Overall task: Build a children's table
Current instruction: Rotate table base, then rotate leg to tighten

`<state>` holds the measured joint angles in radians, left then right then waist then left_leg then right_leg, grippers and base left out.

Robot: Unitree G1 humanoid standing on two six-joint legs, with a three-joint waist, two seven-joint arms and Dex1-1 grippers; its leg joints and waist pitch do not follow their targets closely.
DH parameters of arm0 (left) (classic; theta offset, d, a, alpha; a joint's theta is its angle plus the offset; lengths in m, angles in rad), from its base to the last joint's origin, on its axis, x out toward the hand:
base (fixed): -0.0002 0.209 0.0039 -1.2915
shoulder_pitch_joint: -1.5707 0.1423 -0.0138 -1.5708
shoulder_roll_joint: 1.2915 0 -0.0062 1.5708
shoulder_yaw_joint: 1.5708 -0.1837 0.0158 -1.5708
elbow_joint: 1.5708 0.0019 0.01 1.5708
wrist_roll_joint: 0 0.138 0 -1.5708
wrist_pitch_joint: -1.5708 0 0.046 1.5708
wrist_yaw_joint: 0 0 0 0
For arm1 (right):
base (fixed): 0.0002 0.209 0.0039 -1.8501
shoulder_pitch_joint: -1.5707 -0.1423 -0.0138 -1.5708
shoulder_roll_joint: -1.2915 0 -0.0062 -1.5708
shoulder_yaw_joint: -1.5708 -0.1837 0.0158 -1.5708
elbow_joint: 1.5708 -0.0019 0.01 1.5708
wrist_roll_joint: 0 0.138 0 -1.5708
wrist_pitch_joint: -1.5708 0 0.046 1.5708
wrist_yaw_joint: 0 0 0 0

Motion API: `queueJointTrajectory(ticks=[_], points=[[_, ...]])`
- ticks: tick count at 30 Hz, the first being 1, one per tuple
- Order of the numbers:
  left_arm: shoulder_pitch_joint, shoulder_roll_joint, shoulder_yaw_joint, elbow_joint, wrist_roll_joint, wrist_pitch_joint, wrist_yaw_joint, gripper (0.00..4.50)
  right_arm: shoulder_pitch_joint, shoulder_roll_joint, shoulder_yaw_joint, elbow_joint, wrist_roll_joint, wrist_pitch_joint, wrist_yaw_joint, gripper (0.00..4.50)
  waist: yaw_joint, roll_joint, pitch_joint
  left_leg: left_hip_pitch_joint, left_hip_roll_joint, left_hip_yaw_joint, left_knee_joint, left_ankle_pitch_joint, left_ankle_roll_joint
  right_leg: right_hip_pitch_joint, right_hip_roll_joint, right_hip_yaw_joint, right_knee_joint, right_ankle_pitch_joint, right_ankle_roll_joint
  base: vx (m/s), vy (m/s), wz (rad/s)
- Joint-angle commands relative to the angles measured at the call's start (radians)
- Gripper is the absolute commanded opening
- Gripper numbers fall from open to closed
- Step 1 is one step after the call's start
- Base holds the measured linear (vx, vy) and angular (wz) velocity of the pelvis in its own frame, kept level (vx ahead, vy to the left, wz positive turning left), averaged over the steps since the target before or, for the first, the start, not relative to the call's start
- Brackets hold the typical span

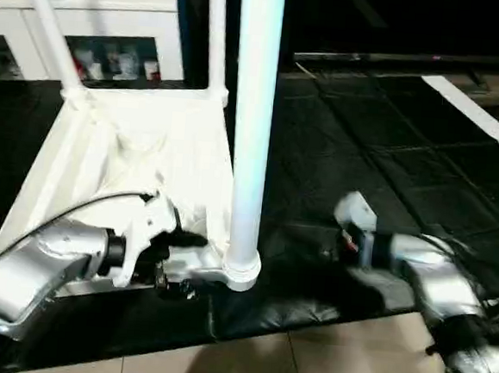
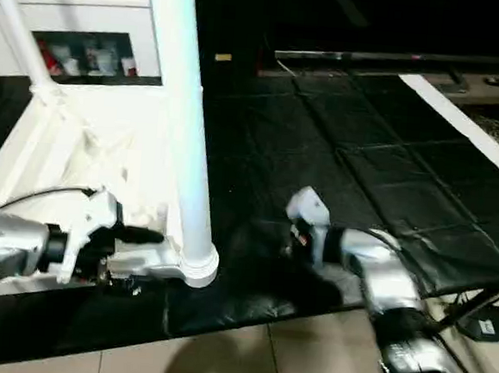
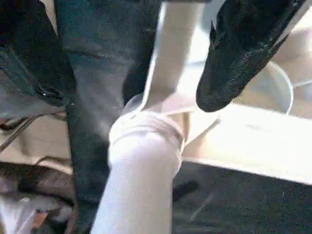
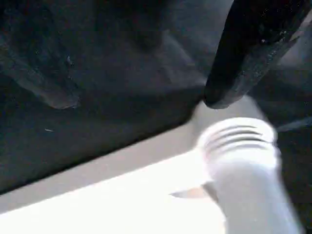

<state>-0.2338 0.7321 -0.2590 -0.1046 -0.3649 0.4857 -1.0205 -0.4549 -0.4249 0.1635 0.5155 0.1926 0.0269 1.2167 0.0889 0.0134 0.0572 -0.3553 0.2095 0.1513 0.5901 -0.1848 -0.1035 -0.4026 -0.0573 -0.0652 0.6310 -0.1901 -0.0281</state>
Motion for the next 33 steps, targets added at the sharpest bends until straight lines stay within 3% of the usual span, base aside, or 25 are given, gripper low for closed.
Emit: queueJointTrajectory(ticks=[1,5,11,15,21,33], points=[[-0.013,-0.005,-0.022,0.034,0.047,-0.050,0.001,4.00,0.016,-0.025,0.013,-0.090,0.037,0.050,0.051,4.50,0.004,0.016,-0.060,-0.001,0.010,0.006,-0.066,-0.252,0.041,0.055,-0.056,0.044,-0.094,-0.295,-0.166,0.000,0.000,0.00],[-0.017,-0.036,-0.022,0.074,0.073,-0.080,0.034,3.63,0.023,-0.032,0.017,-0.131,0.054,0.079,0.080,4.50,0.003,0.014,-0.061,0.001,0.010,0.006,-0.066,-0.263,0.029,0.051,-0.060,0.044,-0.098,-0.334,-0.160,0.000,0.000,0.00],[-0.022,-0.044,-0.033,0.138,0.114,-0.130,0.030,3.25,0.042,-0.045,0.025,-0.228,0.093,0.170,0.115,4.50,0.005,0.012,-0.064,-0.001,0.010,0.003,-0.066,-0.234,0.036,0.055,-0.059,0.043,-0.092,-0.282,-0.164,0.000,0.000,0.00],[-0.029,-0.057,-0.034,0.161,0.118,-0.153,0.010,2.92,0.050,-0.052,0.027,-0.250,0.098,0.188,0.117,4.50,0.006,0.011,-0.065,-0.001,0.010,0.004,-0.066,-0.227,0.033,0.054,-0.060,0.044,-0.090,-0.259,-0.175,0.000,0.000,0.00],[-0.029,-0.069,-0.045,0.166,0.118,-0.155,-0.010,2.38,0.054,-0.055,0.027,-0.255,0.094,0.193,0.122,4.50,0.007,0.014,-0.064,0.000,0.011,0.005,-0.065,-0.236,0.028,0.054,-0.062,0.045,-0.092,-0.267,-0.179,0.000,0.000,0.00],[-0.012,-0.063,-0.057,0.173,0.136,-0.161,-0.050,1.45,0.057,-0.061,0.036,-0.235,0.093,0.191,0.145,4.50,0.006,0.010,-0.063,0.000,0.011,0.005,-0.065,-0.233,0.033,0.054,-0.063,0.044,-0.094,-0.296,-0.169,0.000,0.000,0.00]])
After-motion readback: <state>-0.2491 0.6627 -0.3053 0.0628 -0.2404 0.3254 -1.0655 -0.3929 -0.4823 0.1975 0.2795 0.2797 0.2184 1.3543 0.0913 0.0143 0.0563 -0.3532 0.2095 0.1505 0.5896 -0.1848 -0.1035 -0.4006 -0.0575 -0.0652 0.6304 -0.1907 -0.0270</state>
